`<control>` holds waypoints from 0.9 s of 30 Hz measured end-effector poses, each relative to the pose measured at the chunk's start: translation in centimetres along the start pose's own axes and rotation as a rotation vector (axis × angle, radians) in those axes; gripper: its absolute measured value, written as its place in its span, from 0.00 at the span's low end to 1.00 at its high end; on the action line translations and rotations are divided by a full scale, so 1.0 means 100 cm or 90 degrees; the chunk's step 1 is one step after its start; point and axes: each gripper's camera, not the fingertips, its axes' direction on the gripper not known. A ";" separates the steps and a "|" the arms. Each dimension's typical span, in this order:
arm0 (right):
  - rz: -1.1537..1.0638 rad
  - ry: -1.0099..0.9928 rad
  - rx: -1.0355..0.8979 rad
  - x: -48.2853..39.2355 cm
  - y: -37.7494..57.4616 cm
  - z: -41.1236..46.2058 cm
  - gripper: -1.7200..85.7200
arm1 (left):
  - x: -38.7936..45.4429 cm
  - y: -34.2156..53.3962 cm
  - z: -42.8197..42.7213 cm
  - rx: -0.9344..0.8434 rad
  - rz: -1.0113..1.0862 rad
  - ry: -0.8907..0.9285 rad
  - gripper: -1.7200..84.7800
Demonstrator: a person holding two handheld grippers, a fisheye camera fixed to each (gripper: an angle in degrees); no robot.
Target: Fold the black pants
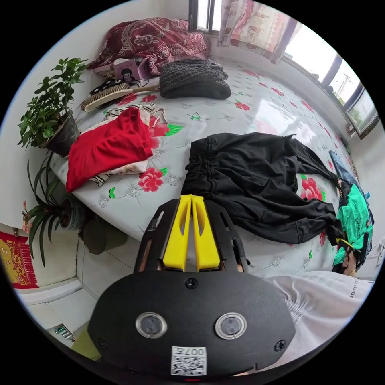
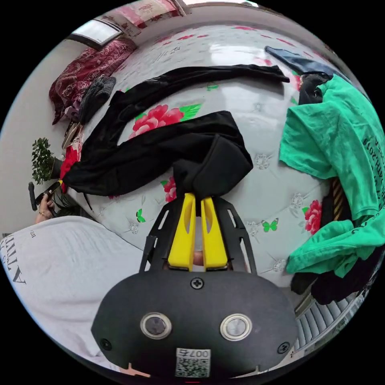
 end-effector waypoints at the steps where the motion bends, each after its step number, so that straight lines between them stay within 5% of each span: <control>1: -0.031 0.085 0.051 0.002 -0.002 -0.040 0.03 | -0.001 -0.002 -0.001 -0.002 0.009 -0.007 0.01; 4: -0.078 0.281 0.157 0.007 0.008 -0.129 0.03 | -0.002 -0.005 -0.001 -0.013 0.035 -0.033 0.01; 8: -0.086 0.375 0.154 0.019 0.023 -0.156 0.03 | -0.001 -0.001 0.010 -0.039 0.066 -0.063 0.01; 20: 0.049 0.188 0.011 0.067 0.070 -0.106 0.03 | -0.009 -0.009 0.010 -0.067 0.111 -0.056 0.01; 27: 0.023 0.178 0.272 0.045 0.072 -0.230 0.03 | -0.025 -0.041 -0.032 0.002 0.052 0.044 0.01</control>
